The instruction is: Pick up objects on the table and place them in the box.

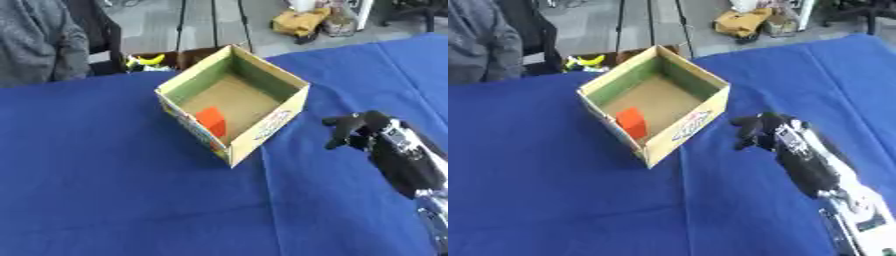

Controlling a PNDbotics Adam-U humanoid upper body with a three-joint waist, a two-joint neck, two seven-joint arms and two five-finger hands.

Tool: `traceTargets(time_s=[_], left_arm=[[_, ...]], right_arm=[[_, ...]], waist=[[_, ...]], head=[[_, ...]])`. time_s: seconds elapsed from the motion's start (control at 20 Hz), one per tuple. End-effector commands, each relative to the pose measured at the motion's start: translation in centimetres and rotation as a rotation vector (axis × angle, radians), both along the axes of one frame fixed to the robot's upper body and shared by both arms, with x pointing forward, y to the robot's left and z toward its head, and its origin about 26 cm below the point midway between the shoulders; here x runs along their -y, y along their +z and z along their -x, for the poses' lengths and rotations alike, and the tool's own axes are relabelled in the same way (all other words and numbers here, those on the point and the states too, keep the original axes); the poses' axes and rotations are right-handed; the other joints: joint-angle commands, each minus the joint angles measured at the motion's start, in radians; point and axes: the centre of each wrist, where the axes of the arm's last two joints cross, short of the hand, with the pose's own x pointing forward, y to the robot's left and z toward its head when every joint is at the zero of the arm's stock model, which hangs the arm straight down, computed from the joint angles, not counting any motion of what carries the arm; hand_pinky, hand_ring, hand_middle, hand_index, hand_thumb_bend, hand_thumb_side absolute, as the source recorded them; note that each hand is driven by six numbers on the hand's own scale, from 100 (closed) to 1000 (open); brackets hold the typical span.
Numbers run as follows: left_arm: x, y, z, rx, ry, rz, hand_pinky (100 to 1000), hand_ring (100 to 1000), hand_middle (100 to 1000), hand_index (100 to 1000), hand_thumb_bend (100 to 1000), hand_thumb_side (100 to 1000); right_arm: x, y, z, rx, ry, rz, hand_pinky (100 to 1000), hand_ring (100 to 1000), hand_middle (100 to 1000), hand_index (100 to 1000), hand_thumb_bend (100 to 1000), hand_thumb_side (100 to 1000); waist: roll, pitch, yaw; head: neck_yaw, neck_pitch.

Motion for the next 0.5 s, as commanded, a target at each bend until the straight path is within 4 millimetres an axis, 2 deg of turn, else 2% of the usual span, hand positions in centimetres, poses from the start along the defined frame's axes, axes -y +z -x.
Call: traceTargets(time_s=[0.05, 0.25, 0.5], left_arm=[[-0.3, 0.0, 0.1, 0.018, 0.012, 0.010, 526, 744, 606, 722, 230, 942], [-0.3, -1.2, 0.4, -0.019, 0.008, 0.030, 523, 742, 601, 720, 219, 954], [-0.3, -1.6, 0.4, -0.024, 0.015, 0.052, 521, 738, 596, 719, 212, 956]], right_arm=[[0.4, 1.3, 0.2, 0.045, 0.003, 0.017, 640, 853, 546, 578, 100, 764], [0.3, 1.2, 0.2, 0.038, 0.002, 0.013, 633, 850, 546, 578, 100, 766], [0.4, 1.1, 0.2, 0.036, -0.002, 0.005, 620, 850, 548, 578, 100, 769]], waist=[[-0.003, -0.012, 0.003], [0.001, -0.016, 0.004], [-0.001, -0.018, 0.001]], head=[[0.019, 0.023], [0.041, 0.036], [0.055, 0.048]])
